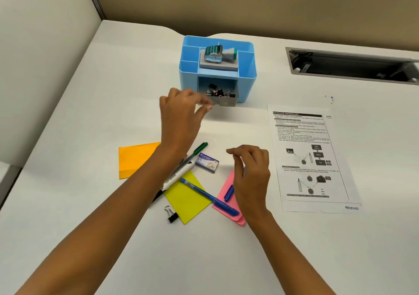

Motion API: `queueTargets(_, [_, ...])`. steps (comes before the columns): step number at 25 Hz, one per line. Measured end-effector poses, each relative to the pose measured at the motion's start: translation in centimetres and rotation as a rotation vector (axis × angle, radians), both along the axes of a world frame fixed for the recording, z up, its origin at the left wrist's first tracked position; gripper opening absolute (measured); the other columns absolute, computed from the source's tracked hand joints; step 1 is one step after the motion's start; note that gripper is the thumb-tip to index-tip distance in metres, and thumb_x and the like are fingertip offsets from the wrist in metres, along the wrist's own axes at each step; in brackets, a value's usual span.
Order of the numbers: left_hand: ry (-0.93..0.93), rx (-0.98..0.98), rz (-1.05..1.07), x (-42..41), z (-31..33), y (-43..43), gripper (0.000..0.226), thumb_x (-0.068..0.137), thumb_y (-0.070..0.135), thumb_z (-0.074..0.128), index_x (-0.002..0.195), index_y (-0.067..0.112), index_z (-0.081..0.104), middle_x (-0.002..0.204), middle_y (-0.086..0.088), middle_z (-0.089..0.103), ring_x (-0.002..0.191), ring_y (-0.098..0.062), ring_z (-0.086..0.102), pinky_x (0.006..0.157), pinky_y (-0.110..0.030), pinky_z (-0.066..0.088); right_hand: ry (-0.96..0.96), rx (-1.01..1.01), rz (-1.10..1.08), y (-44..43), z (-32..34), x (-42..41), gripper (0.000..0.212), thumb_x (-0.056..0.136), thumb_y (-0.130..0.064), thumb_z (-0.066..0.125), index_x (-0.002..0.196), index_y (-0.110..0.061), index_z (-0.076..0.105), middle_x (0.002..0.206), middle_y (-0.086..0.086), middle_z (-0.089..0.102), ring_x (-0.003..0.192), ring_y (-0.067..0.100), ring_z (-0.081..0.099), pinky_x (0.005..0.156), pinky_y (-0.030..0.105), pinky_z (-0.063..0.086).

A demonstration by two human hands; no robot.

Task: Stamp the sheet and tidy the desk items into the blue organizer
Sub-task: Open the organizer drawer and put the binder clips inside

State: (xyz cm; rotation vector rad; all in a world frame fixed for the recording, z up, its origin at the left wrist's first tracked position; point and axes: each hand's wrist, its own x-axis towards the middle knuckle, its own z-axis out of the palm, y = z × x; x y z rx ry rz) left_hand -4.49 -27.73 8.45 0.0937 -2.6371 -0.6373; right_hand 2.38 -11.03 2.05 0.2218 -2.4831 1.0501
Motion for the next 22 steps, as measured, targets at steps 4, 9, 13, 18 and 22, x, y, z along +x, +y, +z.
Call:
queueTargets(4, [-0.077,-0.061,0.015,9.0,-1.8,-1.8,0.009,0.087,0.031,0.063,0.09,0.026,0.069,0.094,0.005,0.067,0.09,-0.02,0.049,0.071,-0.025,0.017,-0.023,0.072,0.163,-1.1,-0.8,3.1,0.019,0.083,0.006,0.065,0.096,-0.008,0.07,0.094,0.008,0.063,0.095,0.018,0.052,0.08,0.021,0.042])
queueTargets(9, [-0.245,-0.066,-0.08,17.0,-4.2,-4.5,0.013,0.079,0.035,0.063,0.086,0.028,0.071,0.091,0.009,0.069,0.088,-0.021,0.05,0.069,-0.029,0.023,-0.084,0.115,0.334,-2.2,-2.1,6.1,0.017,0.085,0.003,0.062,0.097,-0.006,0.069,0.095,0.009,0.062,0.093,0.022,0.051,0.078,0.024,0.041])
queueTargets(13, [-0.263,-0.145,-0.23,19.0,-6.0,-5.3,0.027,0.069,0.025,0.08,0.095,0.028,0.074,0.098,0.007,0.07,0.091,-0.022,0.049,0.07,-0.03,0.026,-0.105,0.126,0.345,-2.2,-2.3,7.3,0.016,0.086,0.001,0.059,0.096,-0.006,0.07,0.095,0.01,0.062,0.094,0.022,0.051,0.078,0.026,0.043])
queueTargets(18, [-0.221,-0.204,-0.319,18.7,-6.7,-5.3,0.026,0.082,0.036,0.054,0.1,0.031,0.072,0.102,0.01,0.07,0.095,-0.02,0.044,0.073,-0.027,0.018,-0.119,0.138,0.334,-1.9,-2.0,8.0,0.015,0.086,-0.002,0.06,0.095,-0.006,0.07,0.096,0.011,0.063,0.095,0.021,0.051,0.079,0.022,0.042])
queueTargets(22, [-0.174,-0.202,-0.314,18.5,-6.9,-5.3,0.042,0.093,0.045,0.035,0.094,0.027,0.073,0.098,0.008,0.07,0.095,-0.021,0.045,0.072,-0.029,0.021,-0.125,0.135,0.36,-1.8,-1.7,8.7,0.015,0.084,0.001,0.063,0.096,-0.007,0.07,0.097,0.01,0.062,0.095,0.021,0.052,0.077,0.026,0.045])
